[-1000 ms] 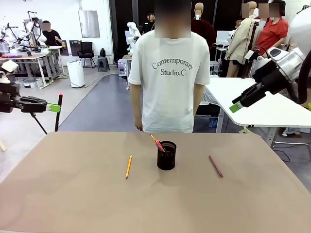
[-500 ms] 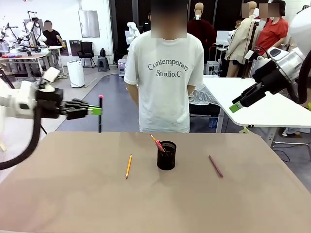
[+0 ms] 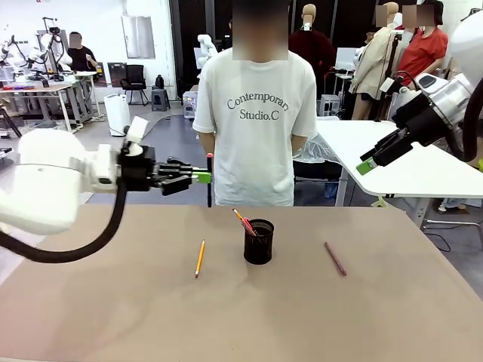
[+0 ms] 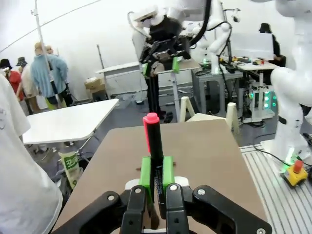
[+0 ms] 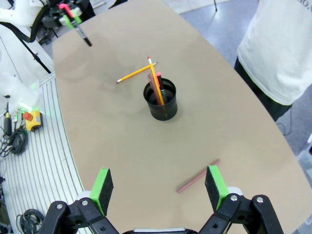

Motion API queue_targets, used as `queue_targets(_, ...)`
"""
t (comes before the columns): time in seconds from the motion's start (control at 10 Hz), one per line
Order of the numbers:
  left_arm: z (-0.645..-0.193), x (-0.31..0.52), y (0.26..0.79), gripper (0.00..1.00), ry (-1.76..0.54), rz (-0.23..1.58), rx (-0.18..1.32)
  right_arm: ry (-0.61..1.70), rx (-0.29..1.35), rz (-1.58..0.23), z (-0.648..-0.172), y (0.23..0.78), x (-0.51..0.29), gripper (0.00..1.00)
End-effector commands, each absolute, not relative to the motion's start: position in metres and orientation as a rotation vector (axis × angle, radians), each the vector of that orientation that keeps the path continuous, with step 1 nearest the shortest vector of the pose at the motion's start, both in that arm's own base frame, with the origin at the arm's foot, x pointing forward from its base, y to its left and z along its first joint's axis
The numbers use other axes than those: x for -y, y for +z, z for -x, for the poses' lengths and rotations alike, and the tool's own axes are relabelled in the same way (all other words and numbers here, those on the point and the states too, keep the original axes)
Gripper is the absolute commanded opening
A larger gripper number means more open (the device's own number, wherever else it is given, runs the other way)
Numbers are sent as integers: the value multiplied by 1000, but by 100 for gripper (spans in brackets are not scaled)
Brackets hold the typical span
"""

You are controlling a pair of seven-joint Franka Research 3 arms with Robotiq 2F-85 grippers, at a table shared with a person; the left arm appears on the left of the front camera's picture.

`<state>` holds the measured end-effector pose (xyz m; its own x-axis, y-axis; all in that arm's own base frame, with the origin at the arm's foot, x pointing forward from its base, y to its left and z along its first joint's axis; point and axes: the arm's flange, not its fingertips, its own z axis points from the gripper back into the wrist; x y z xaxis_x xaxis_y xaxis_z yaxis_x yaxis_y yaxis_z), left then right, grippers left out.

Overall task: Place the pens into the pen holder.
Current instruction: Pick up a writing instrument from the table and place it into the Pen holder.

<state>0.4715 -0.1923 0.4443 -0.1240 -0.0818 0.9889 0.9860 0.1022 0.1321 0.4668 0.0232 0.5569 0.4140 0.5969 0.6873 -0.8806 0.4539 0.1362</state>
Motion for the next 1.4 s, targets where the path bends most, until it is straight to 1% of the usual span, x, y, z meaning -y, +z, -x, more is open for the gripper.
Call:
queue_targets(0.0, -506, 211, 434, 0, -1166, 961, 1374, 990, 622, -541, -467, 558, -23, 100)
queue_targets(0.2, -524, 227, 426, 0, -1062, 1001, 1381, 990, 622, -541, -467, 558, -23, 100)
queue_targets(0.3, -525, 228, 425, 0, -1044, 1063, 1375, 990, 622, -541, -467, 558, -23, 100)
queue_targets(0.4, -516, 218, 424, 0, -1111, 990, 1341, 990, 622, -541, -467, 558, -23, 100)
queue_targets(0.7, -516, 218, 424, 0, -1111, 990, 1341, 990, 622, -541, -467, 558, -23, 100)
queue_targets(0.8, -523, 222, 422, 0, -1091, 1004, 1346, 990, 622, -541, -467, 558, -23, 100)
queue_targets(0.9, -527, 224, 414, 0, -1040, 1025, 1363, 990, 622, -541, -467, 558, -23, 100)
queue_targets(1.1, -534, 248, 391, 0, -1042, 1027, 1343, 990, 622, -541, -467, 558, -23, 100)
queue_targets(1.3, -537, 271, 373, 0, -1058, 1070, 1339, 990, 622, -541, -467, 558, -23, 100)
